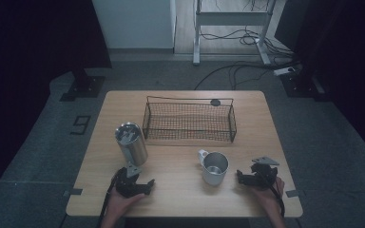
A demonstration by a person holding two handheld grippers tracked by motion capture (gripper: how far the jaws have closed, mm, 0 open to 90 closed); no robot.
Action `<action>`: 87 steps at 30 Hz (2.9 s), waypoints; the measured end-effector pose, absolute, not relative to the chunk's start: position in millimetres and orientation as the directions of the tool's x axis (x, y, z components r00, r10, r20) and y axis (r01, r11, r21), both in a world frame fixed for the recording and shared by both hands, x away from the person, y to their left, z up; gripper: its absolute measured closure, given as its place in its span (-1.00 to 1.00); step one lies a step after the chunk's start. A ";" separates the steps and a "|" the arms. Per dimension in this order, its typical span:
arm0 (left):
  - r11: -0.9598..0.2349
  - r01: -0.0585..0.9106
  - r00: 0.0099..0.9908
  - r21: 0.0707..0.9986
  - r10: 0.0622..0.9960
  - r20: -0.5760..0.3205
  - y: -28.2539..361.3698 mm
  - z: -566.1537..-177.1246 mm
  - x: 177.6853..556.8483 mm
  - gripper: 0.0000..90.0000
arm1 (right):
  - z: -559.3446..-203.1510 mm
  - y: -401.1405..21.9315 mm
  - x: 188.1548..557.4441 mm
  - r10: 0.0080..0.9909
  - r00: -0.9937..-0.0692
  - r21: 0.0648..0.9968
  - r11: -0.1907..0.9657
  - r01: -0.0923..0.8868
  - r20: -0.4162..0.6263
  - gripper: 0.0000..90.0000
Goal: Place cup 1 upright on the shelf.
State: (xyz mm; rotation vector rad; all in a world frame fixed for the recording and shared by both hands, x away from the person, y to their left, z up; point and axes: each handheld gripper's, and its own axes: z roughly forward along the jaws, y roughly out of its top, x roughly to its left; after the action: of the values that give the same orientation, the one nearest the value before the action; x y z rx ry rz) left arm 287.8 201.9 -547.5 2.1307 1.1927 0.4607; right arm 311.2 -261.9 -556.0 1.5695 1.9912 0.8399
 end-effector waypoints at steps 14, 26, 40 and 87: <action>-0.373 0.626 0.522 0.685 0.853 -0.013 203.2 -547.2 287.7 -0.71 | -556.4 -266.2 311.6 0.975 -0.221 0.719 0.145 0.680 0.012 -0.96; -0.351 0.618 0.507 0.703 0.862 -0.015 212.2 -545.2 284.8 -0.67 | -556.1 -267.1 311.2 0.974 -0.228 0.727 0.149 0.671 0.011 -0.89; -0.270 0.601 0.489 0.752 0.869 -0.079 231.6 -521.0 277.0 -0.67 | -555.8 -270.1 311.3 0.971 -0.240 0.729 0.156 0.667 0.012 -0.84; -0.128 0.556 0.403 0.821 0.906 -0.132 263.3 -481.2 297.3 -0.84 | -555.9 -271.4 311.8 0.976 -0.220 0.732 0.140 0.667 0.014 -0.82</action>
State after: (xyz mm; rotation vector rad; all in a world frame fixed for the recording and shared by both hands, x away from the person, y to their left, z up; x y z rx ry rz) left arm 297.3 263.3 -481.2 1.8072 1.2657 0.5153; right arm 311.8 -271.4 -555.9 1.5701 1.9504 0.8619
